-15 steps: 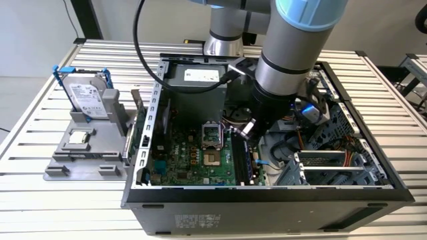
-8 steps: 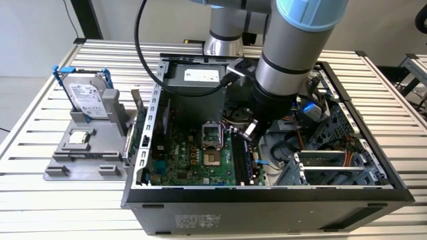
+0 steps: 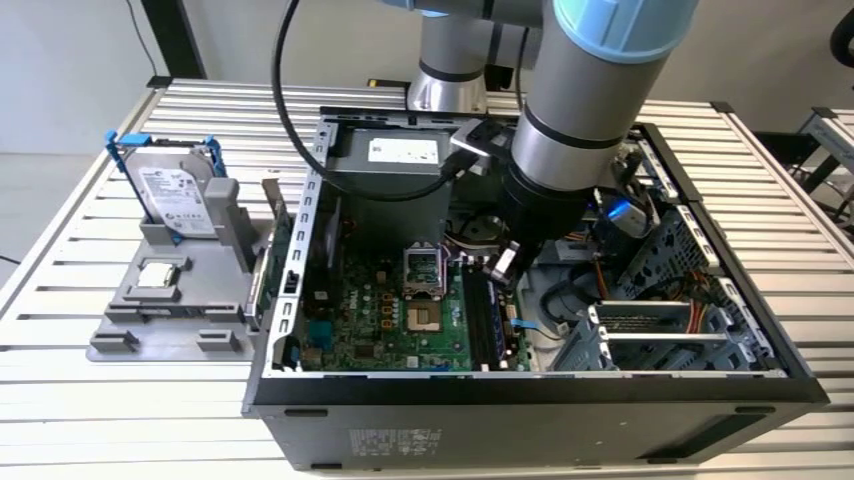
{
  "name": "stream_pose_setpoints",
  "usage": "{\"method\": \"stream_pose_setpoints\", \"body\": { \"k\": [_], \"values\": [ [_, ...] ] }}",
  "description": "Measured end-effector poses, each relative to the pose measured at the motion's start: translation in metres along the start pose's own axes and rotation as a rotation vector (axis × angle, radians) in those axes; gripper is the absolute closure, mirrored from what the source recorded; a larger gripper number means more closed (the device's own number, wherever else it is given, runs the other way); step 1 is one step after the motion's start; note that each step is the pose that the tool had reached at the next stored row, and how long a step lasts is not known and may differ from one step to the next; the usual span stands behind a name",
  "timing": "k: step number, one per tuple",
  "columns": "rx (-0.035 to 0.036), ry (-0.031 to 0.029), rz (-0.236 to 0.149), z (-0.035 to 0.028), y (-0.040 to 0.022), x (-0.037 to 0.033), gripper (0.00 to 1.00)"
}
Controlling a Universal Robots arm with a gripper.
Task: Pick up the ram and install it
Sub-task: 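Press down the ram until it locks into place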
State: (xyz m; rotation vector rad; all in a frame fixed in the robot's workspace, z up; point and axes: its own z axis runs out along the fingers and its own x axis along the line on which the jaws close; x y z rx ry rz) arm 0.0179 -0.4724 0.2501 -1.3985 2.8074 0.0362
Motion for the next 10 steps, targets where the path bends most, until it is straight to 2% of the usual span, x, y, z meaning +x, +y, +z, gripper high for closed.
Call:
{"method": "stream_pose_setpoints", "body": {
  "k": [10],
  "values": [
    [-0.0021, 0.0012, -0.104, 0.0, -0.0006, -0.0004, 1.0]
  ]
}}
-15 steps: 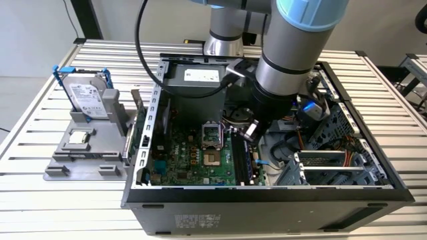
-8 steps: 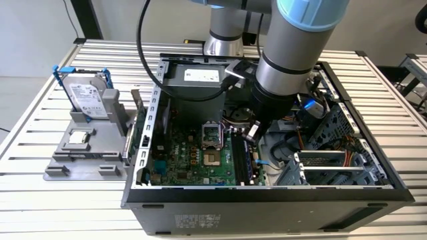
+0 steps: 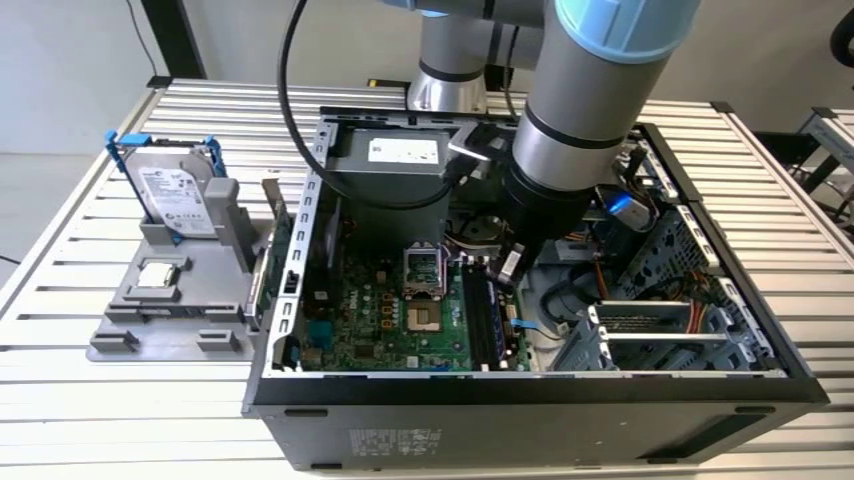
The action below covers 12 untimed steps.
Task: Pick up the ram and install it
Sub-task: 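Press down the ram until it locks into place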
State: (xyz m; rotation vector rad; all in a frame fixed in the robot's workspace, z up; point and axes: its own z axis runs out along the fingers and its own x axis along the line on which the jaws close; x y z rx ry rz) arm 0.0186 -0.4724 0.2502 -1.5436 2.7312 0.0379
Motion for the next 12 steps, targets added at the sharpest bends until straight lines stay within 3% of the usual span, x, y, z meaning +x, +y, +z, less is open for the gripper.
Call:
{"method": "stream_pose_setpoints", "body": {
  "k": [7, 12],
  "values": [
    [-0.0011, 0.0011, -0.072, 0.0, -0.0004, -0.0003, 1.0],
    [0.0017, -0.0004, -0.099, 0.0001, -0.0007, -0.0004, 1.0]
  ]
}}
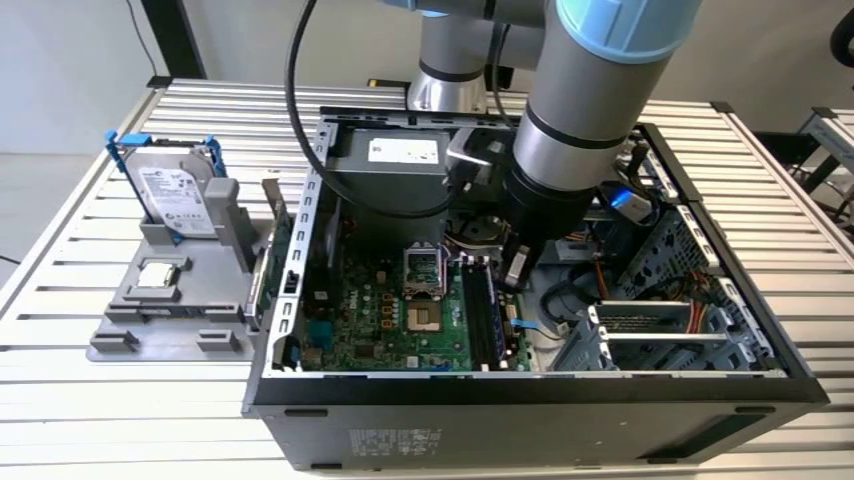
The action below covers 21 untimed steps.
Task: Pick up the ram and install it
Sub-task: 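Press down the ram until it locks into place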
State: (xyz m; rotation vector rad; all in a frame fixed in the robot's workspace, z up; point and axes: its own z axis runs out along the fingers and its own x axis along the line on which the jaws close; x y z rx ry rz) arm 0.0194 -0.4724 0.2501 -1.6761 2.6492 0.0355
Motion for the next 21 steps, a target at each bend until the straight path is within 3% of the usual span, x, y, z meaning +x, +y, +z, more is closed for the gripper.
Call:
{"method": "stream_pose_setpoints", "body": {
  "k": [13, 21],
  "values": [
    [0.0092, -0.0037, -0.066, -0.0001, 0.0, 0.0, 1.0],
    [0.0095, -0.0038, -0.071, -0.0001, 0.0, 0.0, 1.0]
  ]
}}
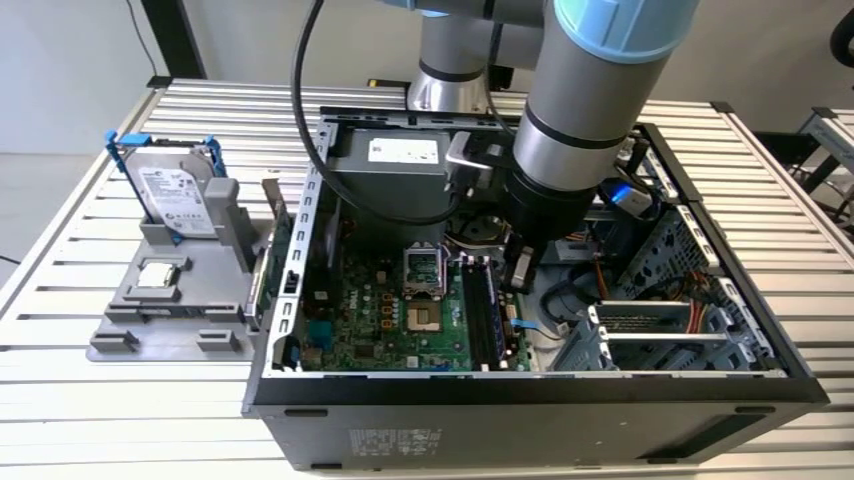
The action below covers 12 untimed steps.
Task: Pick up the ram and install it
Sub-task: 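Press down the ram until it locks into place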
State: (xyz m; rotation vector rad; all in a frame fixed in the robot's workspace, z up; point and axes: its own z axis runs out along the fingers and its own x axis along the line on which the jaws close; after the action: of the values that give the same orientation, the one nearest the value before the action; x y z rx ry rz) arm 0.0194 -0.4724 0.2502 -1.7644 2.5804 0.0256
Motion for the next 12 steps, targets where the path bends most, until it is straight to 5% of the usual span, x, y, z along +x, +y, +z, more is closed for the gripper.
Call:
{"method": "stream_pose_setpoints", "body": {
  "k": [7, 12],
  "values": [
    [-0.0013, -0.0051, -0.081, 0.003, 0.0, 0.0, 1.0],
    [-0.0071, -0.0202, -0.103, 0.007, 0.0003, 0.0002, 1.0]
  ]
}}
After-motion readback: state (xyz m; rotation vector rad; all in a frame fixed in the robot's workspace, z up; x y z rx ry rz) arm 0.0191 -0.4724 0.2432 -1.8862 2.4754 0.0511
